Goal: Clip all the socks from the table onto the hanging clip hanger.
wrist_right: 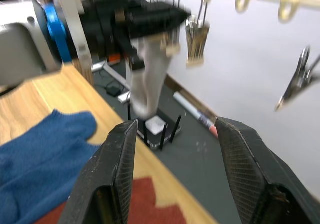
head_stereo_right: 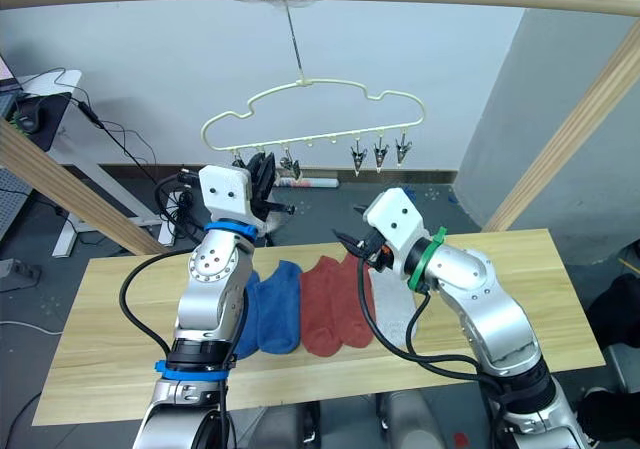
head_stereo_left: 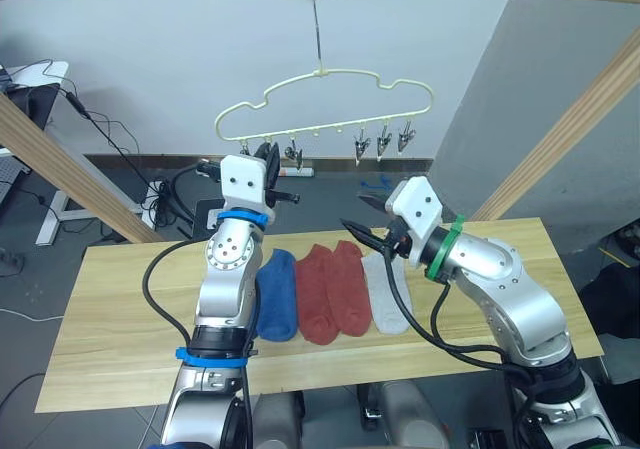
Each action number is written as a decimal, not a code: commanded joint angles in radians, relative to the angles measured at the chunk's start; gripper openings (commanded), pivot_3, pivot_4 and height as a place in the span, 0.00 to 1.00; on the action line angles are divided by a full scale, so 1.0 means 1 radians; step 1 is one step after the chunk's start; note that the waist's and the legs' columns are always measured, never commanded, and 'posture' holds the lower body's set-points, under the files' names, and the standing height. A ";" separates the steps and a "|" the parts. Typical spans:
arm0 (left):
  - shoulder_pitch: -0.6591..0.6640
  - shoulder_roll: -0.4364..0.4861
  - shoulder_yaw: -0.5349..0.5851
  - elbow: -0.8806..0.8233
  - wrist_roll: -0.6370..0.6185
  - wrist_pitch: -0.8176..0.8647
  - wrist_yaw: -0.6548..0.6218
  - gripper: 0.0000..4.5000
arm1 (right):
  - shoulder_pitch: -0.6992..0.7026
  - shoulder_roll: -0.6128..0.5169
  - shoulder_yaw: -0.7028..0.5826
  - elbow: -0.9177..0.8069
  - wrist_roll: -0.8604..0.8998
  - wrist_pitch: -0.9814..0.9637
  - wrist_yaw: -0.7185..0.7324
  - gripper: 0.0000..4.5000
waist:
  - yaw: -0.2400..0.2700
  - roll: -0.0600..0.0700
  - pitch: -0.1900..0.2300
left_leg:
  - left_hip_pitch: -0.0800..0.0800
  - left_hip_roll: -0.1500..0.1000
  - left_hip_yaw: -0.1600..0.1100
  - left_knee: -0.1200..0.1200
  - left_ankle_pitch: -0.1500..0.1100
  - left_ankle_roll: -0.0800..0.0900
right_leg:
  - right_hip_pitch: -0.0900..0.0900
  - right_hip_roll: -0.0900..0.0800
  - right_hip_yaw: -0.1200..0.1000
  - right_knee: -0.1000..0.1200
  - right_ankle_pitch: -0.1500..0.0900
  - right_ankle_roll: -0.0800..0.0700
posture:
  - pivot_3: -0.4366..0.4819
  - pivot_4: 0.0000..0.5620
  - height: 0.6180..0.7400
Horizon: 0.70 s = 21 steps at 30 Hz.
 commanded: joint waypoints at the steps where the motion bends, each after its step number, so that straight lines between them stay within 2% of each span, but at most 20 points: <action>1: 0.002 0.019 0.008 -0.055 0.001 0.011 -0.007 0.03 | 0.071 0.004 -0.004 0.057 -0.052 -0.024 -0.067 0.71 | 0.000 0.000 0.000 | 0.000 0.000 0.000 0.000 0.000 0.000 | 0.000 0.000 0.000 0.000 0.000 0.000 | 0.26 0.51 1.00; 5: 0.004 0.043 0.012 -0.072 -0.019 0.035 -0.037 0.03 | 0.120 0.042 0.018 0.231 -0.131 -0.100 -0.155 0.99 | -0.001 0.000 0.000 | 0.001 0.000 0.001 0.000 0.000 0.000 | 0.000 0.000 0.001 0.000 0.000 0.000 | 0.27 0.52 1.00; 6: 0.003 0.050 0.015 -0.077 -0.028 0.045 -0.048 0.03 | 0.122 0.054 0.023 0.300 -0.151 -0.132 -0.176 1.00 | -0.002 0.000 0.000 | 0.001 0.000 0.001 0.000 0.000 0.000 | 0.000 0.000 0.001 0.000 0.000 0.000 | 0.27 0.52 1.00; 13: -0.014 0.081 0.043 -0.109 -0.128 0.148 -0.130 0.03 | 0.038 0.157 -0.029 0.713 -0.182 -0.315 -0.259 1.00 | -0.001 0.000 0.001 | 0.001 0.000 0.002 0.000 0.001 0.000 | 0.000 0.001 0.002 0.000 0.000 0.000 | 0.30 0.52 1.00; 16: -0.019 0.097 0.044 -0.118 -0.153 0.177 -0.159 0.03 | 0.008 0.176 -0.055 0.838 -0.177 -0.358 -0.267 1.00 | 0.003 0.000 0.001 | 0.001 0.000 0.002 0.000 0.001 -0.001 | 0.000 0.001 0.002 0.000 0.000 0.000 | 0.31 0.52 1.00; 19: -0.024 0.110 0.044 -0.126 -0.169 0.199 -0.176 0.03 | 0.001 0.186 -0.068 0.885 -0.168 -0.367 -0.253 0.86 | 0.005 0.000 0.001 | 0.001 0.000 0.002 -0.001 0.001 -0.001 | 0.000 0.001 0.002 0.000 0.000 0.000 | 0.31 0.52 1.00; 21: -0.029 0.118 0.043 -0.132 -0.189 0.222 -0.193 0.03 | 0.012 0.189 -0.066 0.885 -0.169 -0.366 -0.243 0.71 | 0.005 0.000 0.001 | 0.001 0.000 0.002 -0.001 0.001 -0.002 | 0.000 0.000 0.002 0.000 0.000 0.000 | 0.31 0.52 1.00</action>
